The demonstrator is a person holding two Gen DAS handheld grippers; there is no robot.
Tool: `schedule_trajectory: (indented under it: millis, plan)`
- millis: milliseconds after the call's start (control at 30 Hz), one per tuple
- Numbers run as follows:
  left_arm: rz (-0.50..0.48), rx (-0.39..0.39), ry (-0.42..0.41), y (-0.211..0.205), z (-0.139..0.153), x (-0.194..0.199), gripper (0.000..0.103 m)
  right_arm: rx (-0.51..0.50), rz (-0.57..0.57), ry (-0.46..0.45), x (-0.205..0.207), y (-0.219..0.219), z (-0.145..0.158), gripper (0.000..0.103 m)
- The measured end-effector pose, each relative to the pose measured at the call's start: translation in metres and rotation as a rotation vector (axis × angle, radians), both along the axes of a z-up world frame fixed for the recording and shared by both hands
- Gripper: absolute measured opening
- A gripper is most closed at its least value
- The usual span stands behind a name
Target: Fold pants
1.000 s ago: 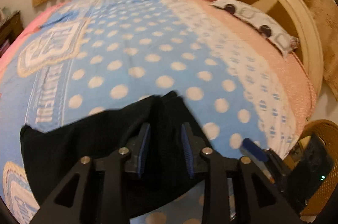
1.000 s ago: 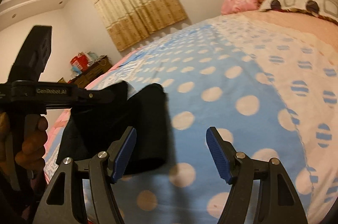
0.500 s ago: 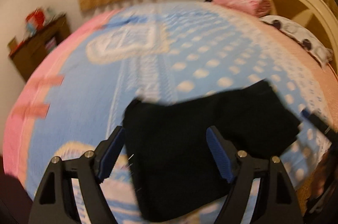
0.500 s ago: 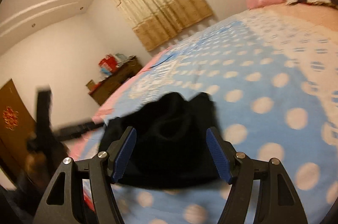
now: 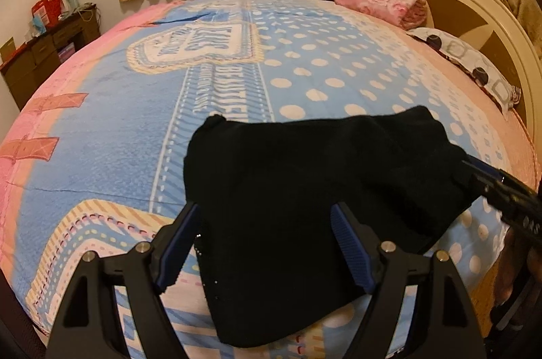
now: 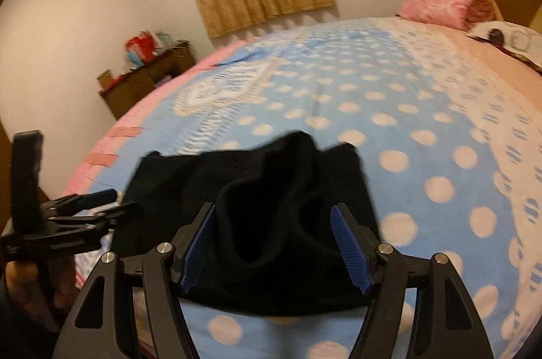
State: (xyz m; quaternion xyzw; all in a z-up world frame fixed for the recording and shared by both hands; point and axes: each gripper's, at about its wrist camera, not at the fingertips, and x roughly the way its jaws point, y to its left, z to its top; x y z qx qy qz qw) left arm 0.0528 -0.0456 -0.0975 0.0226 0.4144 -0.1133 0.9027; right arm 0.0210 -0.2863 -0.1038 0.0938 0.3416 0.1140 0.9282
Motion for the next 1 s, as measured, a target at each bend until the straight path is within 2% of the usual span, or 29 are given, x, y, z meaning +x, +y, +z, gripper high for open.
schedule_trajectory:
  millis: [33,67,133,233,300,367,433,500,567,633,667,700,733,800,867,933,1000]
  plan:
    - [0.000,-0.003,0.005,0.001,-0.002,0.001,0.081,-0.001,-0.009,0.011,0.000,-0.004,-0.002,0.055]
    - [0.001,-0.009,0.011,0.002,-0.003,0.002,0.081,0.002,-0.004,0.021,0.000,-0.008,-0.004,0.035]
    - [0.007,-0.022,0.023,0.003,-0.005,0.004,0.081,0.049,0.049,0.045,0.005,-0.011,-0.007,0.017]
    - [0.007,-0.029,0.012,0.005,-0.002,0.003,0.081,0.073,0.078,0.033,0.003,-0.013,-0.006,0.014]
    - [0.007,-0.028,-0.002,0.005,0.000,0.002,0.081,0.115,0.089,-0.018,-0.006,-0.021,0.004,0.013]
    - [0.005,-0.026,-0.004,0.004,-0.001,0.003,0.081,0.107,0.070,-0.085,-0.019,-0.031,0.017,0.013]
    - [0.003,-0.018,0.003,0.003,-0.006,0.004,0.081,0.074,0.035,-0.095,-0.026,-0.040,0.019,0.013]
    - [0.006,-0.008,0.030,0.002,-0.016,0.008,0.081,0.078,0.011,-0.036,-0.019,-0.050,0.002,0.013]
    - [0.003,-0.002,0.058,0.002,-0.024,0.011,0.081,0.069,0.010,0.065,-0.007,-0.051,-0.027,0.014]
    - [0.005,-0.003,0.067,0.003,-0.027,0.012,0.081,0.072,-0.008,0.056,-0.008,-0.053,-0.034,0.020]
    - [0.006,-0.004,0.063,0.004,-0.027,0.010,0.081,0.079,-0.021,0.051,-0.009,-0.056,-0.031,0.034]
    - [0.010,0.003,0.057,0.006,-0.026,0.010,0.081,0.077,-0.034,0.047,-0.010,-0.059,-0.029,0.044]
    - [0.014,0.007,0.051,0.007,-0.026,0.010,0.081,0.059,-0.068,0.028,-0.011,-0.063,-0.024,0.061]
    - [0.030,0.016,0.052,0.010,-0.027,0.011,0.082,0.041,-0.126,-0.032,-0.014,-0.071,-0.009,0.064]
    - [0.045,-0.013,0.074,0.017,-0.029,0.011,0.082,0.043,-0.125,-0.067,-0.015,-0.069,0.004,0.064]
    - [0.073,-0.040,0.087,0.025,-0.028,0.007,0.082,0.051,-0.062,-0.088,-0.008,-0.058,0.018,0.064]
    - [0.098,-0.058,0.068,0.033,-0.025,-0.002,0.082,0.072,0.078,-0.075,0.008,-0.036,0.031,0.064]
